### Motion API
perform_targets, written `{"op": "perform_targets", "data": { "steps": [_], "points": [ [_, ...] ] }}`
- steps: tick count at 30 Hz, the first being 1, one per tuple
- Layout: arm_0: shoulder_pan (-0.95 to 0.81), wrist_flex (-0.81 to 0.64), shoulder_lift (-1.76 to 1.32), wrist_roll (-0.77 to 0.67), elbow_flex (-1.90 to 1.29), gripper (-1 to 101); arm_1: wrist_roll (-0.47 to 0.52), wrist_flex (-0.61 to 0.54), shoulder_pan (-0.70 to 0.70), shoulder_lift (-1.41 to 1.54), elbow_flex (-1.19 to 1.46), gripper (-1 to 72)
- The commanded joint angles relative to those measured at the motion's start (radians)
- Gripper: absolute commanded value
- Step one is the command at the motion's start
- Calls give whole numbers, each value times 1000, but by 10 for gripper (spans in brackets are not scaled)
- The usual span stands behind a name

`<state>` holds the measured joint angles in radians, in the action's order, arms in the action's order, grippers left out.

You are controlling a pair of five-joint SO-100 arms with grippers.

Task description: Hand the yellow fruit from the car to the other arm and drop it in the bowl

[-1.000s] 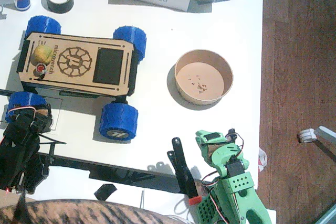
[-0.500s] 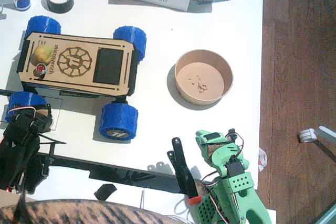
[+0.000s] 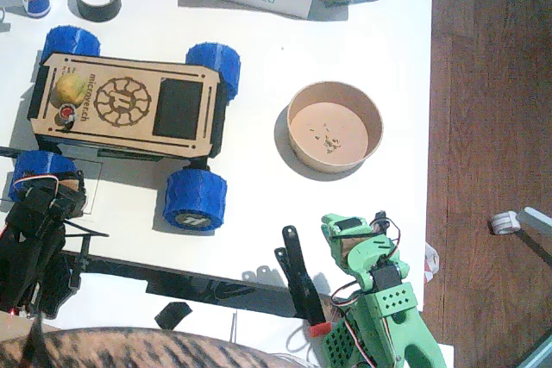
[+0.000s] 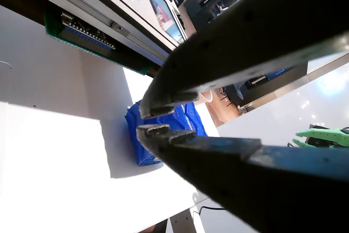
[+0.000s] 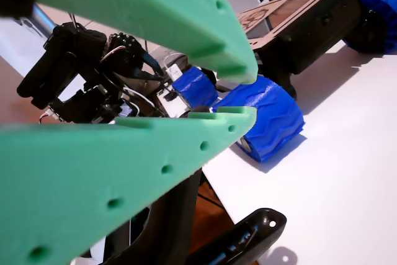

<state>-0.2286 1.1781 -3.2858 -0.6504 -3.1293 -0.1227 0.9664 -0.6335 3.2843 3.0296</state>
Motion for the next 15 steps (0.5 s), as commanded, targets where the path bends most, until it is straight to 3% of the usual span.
{"op": "perform_targets", "data": {
  "steps": [1, 15],
  "points": [
    [11, 9, -94, -3, -78, 1, 6, -5, -25, 6, -6, -1],
    [11, 9, -94, -3, -78, 1, 9, -8, -6, 6, -6, -1]
  ]
}}
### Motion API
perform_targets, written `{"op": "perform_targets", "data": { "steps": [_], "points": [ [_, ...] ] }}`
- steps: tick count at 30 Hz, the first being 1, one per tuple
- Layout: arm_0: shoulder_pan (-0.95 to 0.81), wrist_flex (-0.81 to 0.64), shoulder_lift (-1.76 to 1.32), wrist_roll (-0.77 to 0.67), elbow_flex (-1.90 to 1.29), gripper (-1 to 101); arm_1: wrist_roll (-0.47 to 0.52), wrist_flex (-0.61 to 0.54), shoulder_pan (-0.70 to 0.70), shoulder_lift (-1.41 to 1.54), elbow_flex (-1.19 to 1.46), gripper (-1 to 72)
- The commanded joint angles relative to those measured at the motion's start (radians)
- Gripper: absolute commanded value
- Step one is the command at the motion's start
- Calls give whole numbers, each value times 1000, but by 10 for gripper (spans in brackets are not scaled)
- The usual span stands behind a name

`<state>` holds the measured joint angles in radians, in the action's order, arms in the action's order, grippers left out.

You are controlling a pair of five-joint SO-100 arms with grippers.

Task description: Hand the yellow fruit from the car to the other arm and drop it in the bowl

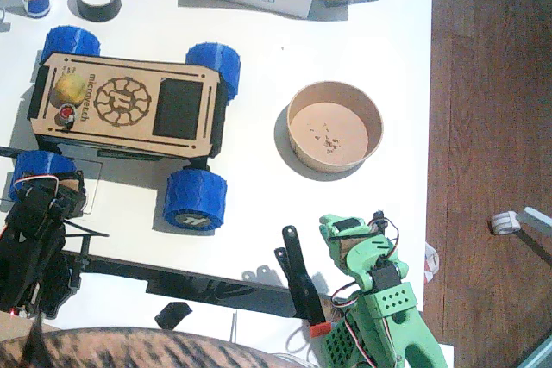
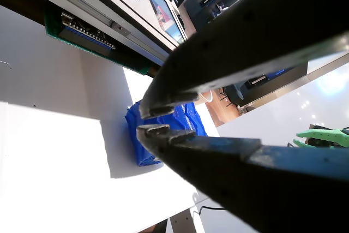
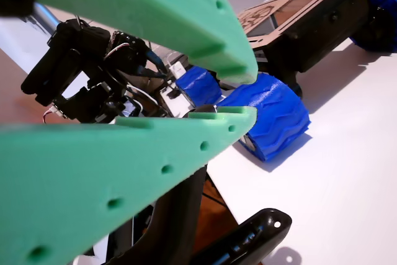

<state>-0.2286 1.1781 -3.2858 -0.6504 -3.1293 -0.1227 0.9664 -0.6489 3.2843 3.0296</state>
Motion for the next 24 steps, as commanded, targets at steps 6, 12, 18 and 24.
{"op": "perform_targets", "data": {
  "steps": [6, 12, 18, 24],
  "points": [
    [11, 9, -94, -2, -78, 1, 3, -8, 5, 6, -6, -1],
    [2, -3, -94, -2, -81, 1, 3, -11, 6, 6, -6, -1],
    [0, 8, -94, 5, -38, 1, 2, -11, 8, 8, -6, -1],
    [6, 29, -44, 8, 187, 0, -3, -17, 8, 8, -6, 0]
  ]
}}
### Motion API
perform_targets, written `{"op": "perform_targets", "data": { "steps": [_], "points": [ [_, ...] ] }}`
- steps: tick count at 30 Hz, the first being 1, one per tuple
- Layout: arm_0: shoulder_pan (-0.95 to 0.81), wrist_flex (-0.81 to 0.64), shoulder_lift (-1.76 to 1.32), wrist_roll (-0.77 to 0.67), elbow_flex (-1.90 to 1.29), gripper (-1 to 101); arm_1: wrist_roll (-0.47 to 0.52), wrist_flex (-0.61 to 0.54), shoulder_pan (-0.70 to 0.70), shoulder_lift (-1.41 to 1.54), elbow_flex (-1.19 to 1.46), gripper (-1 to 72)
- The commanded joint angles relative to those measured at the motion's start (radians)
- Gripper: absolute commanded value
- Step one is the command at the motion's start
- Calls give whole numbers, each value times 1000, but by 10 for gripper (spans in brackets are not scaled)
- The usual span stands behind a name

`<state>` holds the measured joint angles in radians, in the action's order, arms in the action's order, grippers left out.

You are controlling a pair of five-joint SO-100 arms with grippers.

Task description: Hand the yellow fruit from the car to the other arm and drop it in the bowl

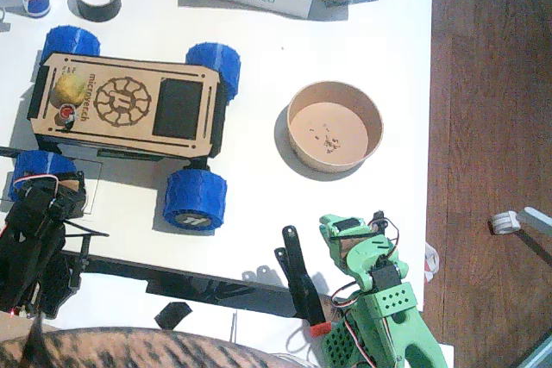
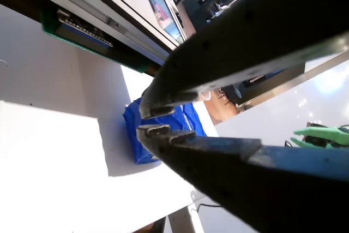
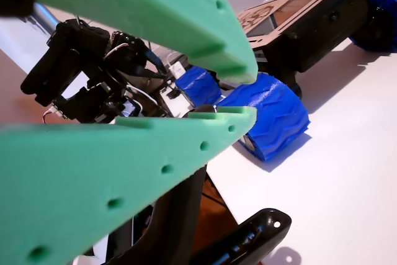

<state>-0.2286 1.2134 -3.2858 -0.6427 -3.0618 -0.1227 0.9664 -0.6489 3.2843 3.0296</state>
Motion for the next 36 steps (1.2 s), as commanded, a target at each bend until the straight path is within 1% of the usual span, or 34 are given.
{"op": "perform_targets", "data": {
  "steps": [1, 7, 13, 24, 27, 31, 36],
  "points": [
    [2, -23, 6, 0, 167, 0, -3, -18, 8, 8, -6, 0],
    [11, -44, 373, 2, 495, 0, -3, -26, 8, 8, -6, 0],
    [11, -8, 594, 2, 776, 0, 8, -31, 8, 8, -11, 0],
    [20, 89, 956, 2, 1213, 0, 5, -2, 17, 6, -48, 0],
    [74, 110, 1002, 2, 1278, 0, 5, 5, 20, 6, -57, 0],
    [196, 127, 1039, 3, 1344, 0, 5, 23, 25, 2, -86, 0],
    [304, 121, 1192, 14, 1408, 0, 9, 38, 26, 2, -100, 0]
  ]
}}
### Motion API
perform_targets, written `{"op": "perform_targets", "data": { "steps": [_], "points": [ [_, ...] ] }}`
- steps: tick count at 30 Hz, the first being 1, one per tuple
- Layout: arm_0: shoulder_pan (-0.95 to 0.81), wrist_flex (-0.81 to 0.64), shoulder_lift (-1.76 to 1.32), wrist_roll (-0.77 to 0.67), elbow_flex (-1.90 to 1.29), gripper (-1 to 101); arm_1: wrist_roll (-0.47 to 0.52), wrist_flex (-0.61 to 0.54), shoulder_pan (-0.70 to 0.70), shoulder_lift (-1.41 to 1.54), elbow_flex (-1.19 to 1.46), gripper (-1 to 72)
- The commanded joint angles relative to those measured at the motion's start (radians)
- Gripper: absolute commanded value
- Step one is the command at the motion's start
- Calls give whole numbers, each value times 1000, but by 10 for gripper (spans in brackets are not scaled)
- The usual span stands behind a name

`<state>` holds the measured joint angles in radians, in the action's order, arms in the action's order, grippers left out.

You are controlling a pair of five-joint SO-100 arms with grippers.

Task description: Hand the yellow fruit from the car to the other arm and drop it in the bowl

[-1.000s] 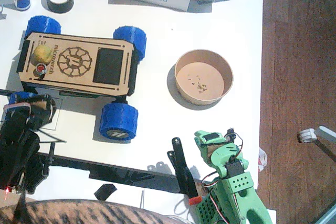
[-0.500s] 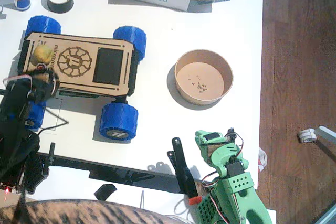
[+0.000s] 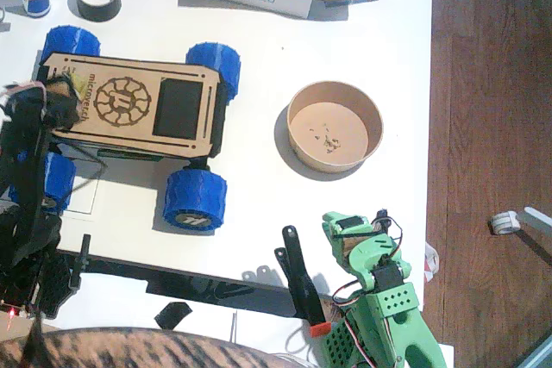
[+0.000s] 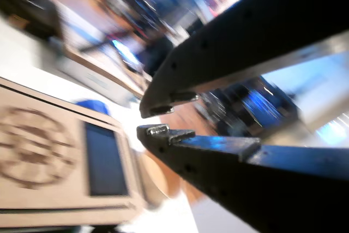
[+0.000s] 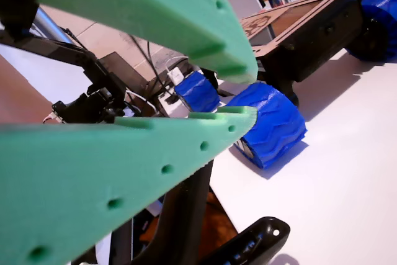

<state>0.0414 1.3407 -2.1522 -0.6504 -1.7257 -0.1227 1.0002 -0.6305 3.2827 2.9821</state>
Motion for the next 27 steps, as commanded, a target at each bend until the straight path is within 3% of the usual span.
{"op": "perform_targets", "data": {
  "steps": [1, 8, 14, 21, 27],
  "points": [
    [43, -21, 86, 34, 81, 0, 9, 5, 8, 3, -54, 0],
    [106, -110, 265, 132, 193, 2, 9, 8, -2, 8, -51, 0],
    [135, -135, 350, 112, 270, 0, 6, 8, -2, 8, -48, 0],
    [127, -43, 337, -222, 330, 0, 6, 8, -2, 8, -44, 0],
    [126, 9, 264, -403, 330, 17, 6, 8, 0, 8, -44, 0]
  ]
}}
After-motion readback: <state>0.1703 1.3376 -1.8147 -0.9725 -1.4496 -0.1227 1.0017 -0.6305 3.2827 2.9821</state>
